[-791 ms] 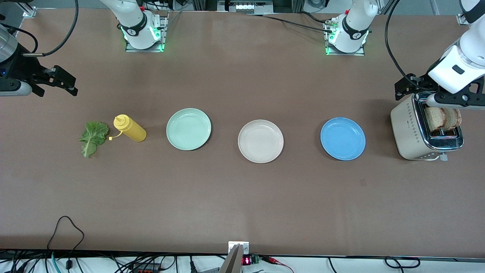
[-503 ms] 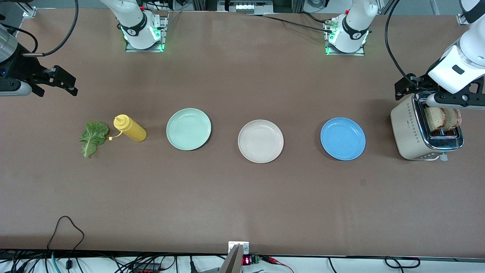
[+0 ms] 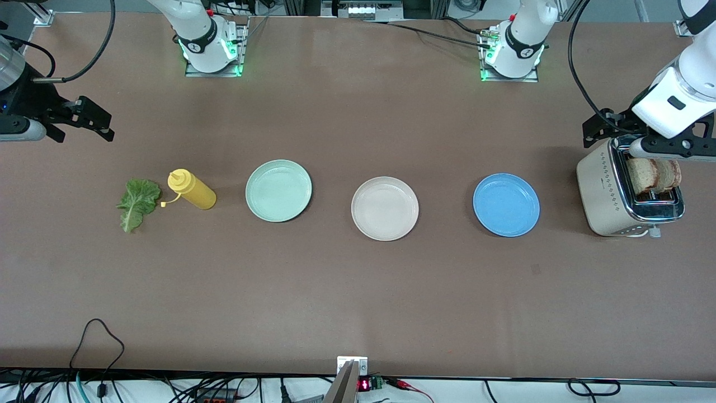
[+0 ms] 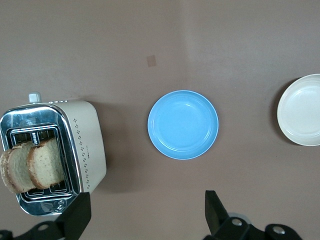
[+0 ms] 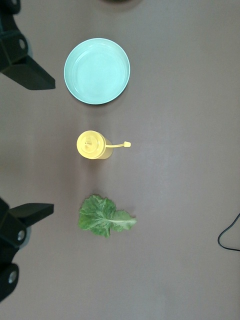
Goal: Make sandwich in beige plate with both arms
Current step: 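Move the left gripper over the toaster toward the bread slices, then lower the left gripper and grasp one bread slice in the toaster, then lift the bread slice out and carry it over the beige plate, then release the bread on the beige plate while the right gripper reaches the bottle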
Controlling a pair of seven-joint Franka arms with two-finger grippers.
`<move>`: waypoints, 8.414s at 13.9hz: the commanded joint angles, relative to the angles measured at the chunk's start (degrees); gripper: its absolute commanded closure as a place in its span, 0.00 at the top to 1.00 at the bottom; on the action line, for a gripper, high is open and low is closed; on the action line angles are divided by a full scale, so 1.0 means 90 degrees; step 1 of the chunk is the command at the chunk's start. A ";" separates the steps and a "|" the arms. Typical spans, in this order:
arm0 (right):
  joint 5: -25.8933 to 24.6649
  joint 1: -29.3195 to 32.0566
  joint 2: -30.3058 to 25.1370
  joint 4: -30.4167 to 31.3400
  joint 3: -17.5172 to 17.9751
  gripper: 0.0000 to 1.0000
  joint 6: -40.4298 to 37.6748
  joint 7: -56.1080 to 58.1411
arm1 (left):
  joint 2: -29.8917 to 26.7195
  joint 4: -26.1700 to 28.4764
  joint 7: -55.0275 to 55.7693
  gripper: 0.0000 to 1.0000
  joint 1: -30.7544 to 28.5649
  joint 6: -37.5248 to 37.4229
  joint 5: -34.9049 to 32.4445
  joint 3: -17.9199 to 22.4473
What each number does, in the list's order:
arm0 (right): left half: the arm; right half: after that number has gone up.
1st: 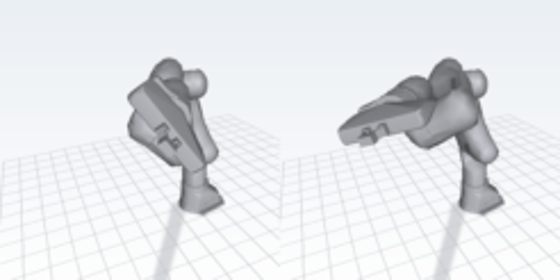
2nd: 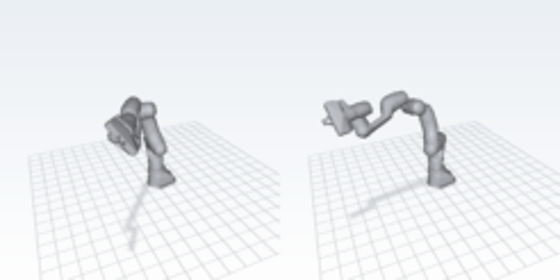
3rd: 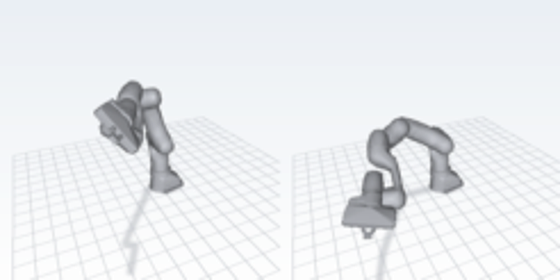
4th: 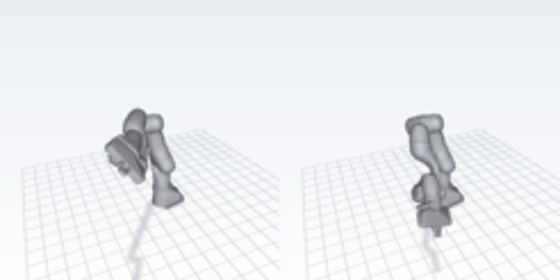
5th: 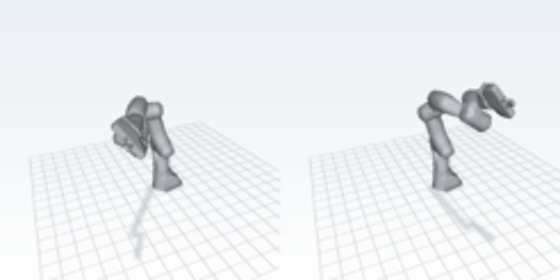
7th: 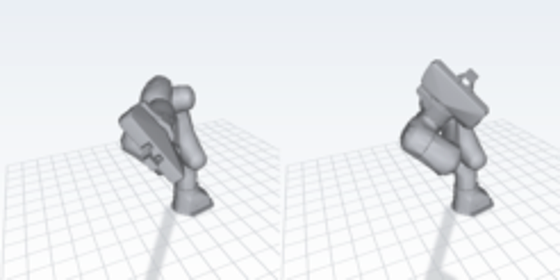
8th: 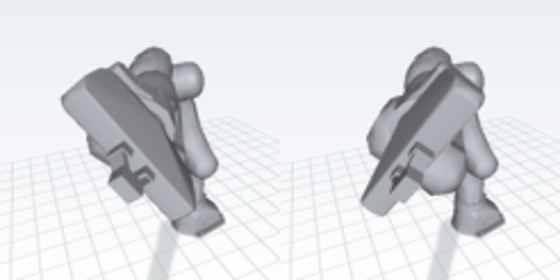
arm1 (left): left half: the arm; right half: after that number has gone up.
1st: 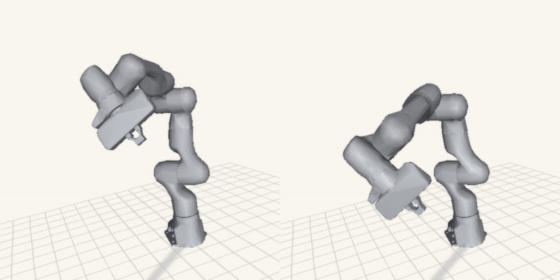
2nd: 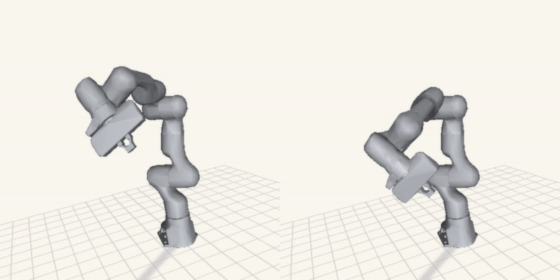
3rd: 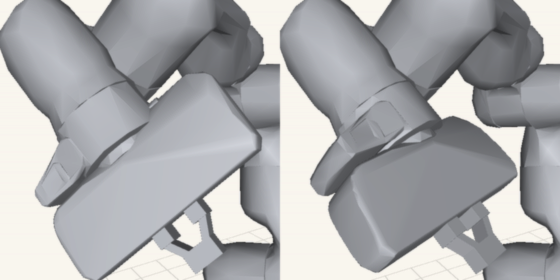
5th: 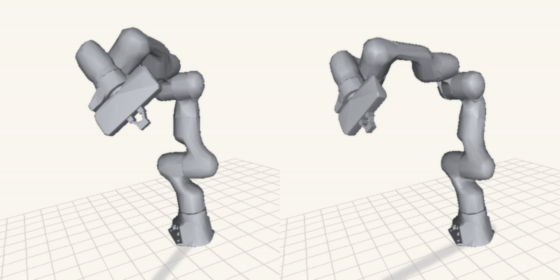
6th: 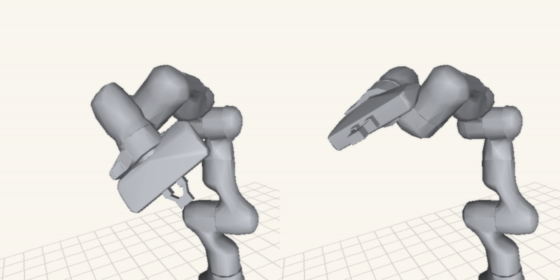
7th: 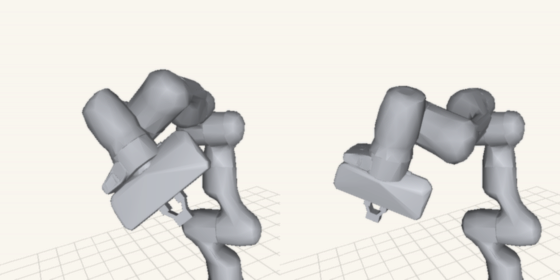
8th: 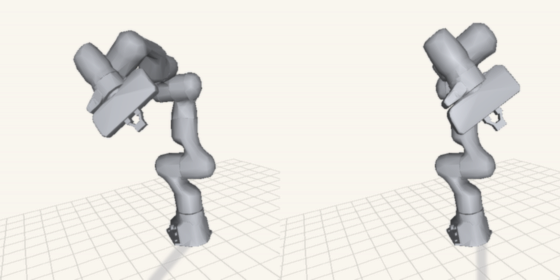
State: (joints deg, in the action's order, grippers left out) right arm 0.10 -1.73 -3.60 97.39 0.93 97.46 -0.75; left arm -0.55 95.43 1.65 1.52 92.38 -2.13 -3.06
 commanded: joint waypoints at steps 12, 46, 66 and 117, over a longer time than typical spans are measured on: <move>-0.0001 -0.0003 0.0029 -0.0069 -0.0036 1.00 -0.0067 0.0132 | 0.0793 -0.0125 -0.1148 1.00 -0.1271 -0.0148 -0.0583 0.0095; 0.0028 0.0006 0.0059 -0.0001 -0.0036 1.00 -0.0165 0.0113 | 0.1262 0.1789 -0.2850 0.01 -0.2845 0.2217 -0.0281 0.0027; 0.0028 -0.0013 0.0068 0.0009 -0.0026 1.00 -0.0155 0.0074 | 0.0871 -0.0515 -0.2820 0.01 -0.2718 -0.1211 -0.0271 -0.1436; 0.7400 0.3102 0.3992 0.2050 -0.0377 1.00 -0.0642 1.6106 | 0.5277 0.0862 -0.6465 1.00 -0.0979 0.3164 0.8023 -0.2444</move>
State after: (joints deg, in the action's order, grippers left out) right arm 64.25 24.88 28.41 117.57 -3.26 94.54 139.01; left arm 49.29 103.29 -57.95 -7.58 120.85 73.45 -26.11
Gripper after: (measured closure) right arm 0.000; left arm 0.278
